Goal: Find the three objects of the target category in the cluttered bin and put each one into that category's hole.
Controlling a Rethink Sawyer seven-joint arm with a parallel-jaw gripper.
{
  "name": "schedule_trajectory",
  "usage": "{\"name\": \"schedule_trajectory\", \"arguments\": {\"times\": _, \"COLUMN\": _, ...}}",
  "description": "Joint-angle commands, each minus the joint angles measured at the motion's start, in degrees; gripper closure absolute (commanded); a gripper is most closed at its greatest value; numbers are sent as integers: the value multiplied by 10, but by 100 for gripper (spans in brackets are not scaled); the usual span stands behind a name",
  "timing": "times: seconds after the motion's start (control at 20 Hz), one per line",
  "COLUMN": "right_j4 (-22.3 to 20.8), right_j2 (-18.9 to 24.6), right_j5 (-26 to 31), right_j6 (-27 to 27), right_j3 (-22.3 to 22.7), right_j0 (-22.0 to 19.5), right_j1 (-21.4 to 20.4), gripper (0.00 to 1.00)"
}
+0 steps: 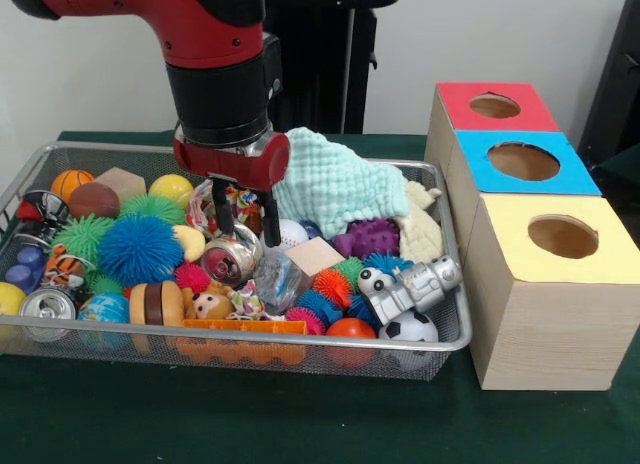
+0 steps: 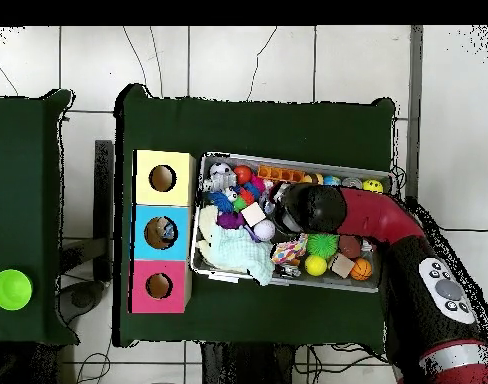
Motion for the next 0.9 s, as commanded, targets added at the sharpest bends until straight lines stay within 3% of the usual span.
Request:
{"name": "schedule_trajectory", "arguments": {"times": 0.05, "right_j4": -41, "right_j2": 42, "right_j5": 31, "right_j6": -123, "right_j3": 15, "right_j0": -4, "right_j1": 28, "gripper": 0}}
{"name": "schedule_trajectory", "arguments": {"times": 0.35, "right_j4": -49, "right_j2": 38, "right_j5": 38, "right_j6": -125, "right_j3": -7, "right_j0": 5, "right_j1": 44, "gripper": 0}}
{"name": "schedule_trajectory", "arguments": {"times": 0.6, "right_j4": -65, "right_j2": 33, "right_j5": 23, "right_j6": -127, "right_j3": -42, "right_j0": 11, "right_j1": 84, "gripper": 0}}
{"name": "schedule_trajectory", "arguments": {"times": 0.9, "right_j4": -78, "right_j2": 36, "right_j5": 13, "right_j6": -120, "right_j3": -46, "right_j0": 10, "right_j1": 92, "gripper": 0}}
